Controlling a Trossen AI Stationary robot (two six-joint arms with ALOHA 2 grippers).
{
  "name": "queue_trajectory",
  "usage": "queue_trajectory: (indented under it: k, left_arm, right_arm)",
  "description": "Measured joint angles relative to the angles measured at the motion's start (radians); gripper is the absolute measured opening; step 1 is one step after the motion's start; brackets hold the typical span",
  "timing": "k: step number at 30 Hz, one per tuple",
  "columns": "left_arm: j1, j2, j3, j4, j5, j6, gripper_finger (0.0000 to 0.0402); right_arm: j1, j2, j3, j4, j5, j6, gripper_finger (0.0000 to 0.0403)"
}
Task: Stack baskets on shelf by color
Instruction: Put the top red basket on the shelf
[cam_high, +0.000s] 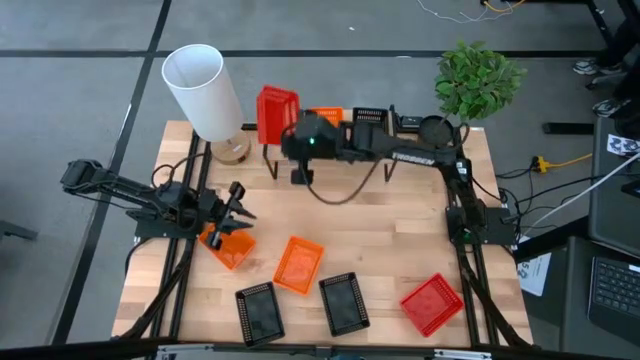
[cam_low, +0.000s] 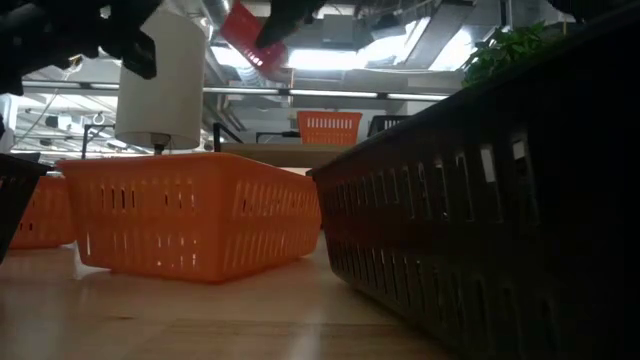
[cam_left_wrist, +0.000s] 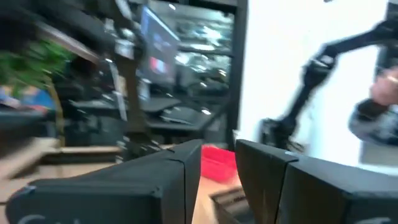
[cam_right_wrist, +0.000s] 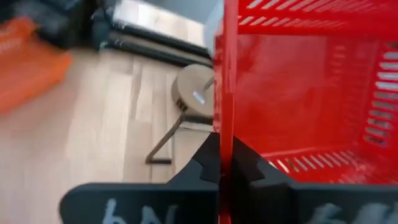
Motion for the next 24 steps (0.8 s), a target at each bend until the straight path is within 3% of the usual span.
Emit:
queue_trajectory:
  k: [4, 17, 20, 24]
  left_arm:
    - [-0.001, 0.000, 0.000, -0.010, 0.085, -0.031, 0.0094]
    - [0.000, 0.000, 0.000, -0.009, 0.049, -0.031, 0.0094]
    - [0.000, 0.000, 0.000, -0.009, 0.034, -0.031, 0.0094]
    - [0.000, 0.000, 0.000, -0.005, 0.015, -0.031, 0.0094]
  right_arm:
    - [-0.050, 0.000, 0.000, 0.040, -0.046, 0.085, 0.0000]
    - [-0.135, 0.006, 0.130, -0.080, -0.084, 0.140, 0.0000]
    - [-0.157, 0.009, 0.127, 0.040, -0.136, 0.161, 0.0000]
    - [-0.164, 0.012, 0.126, 0.353, -0.241, 0.163, 0.0000]
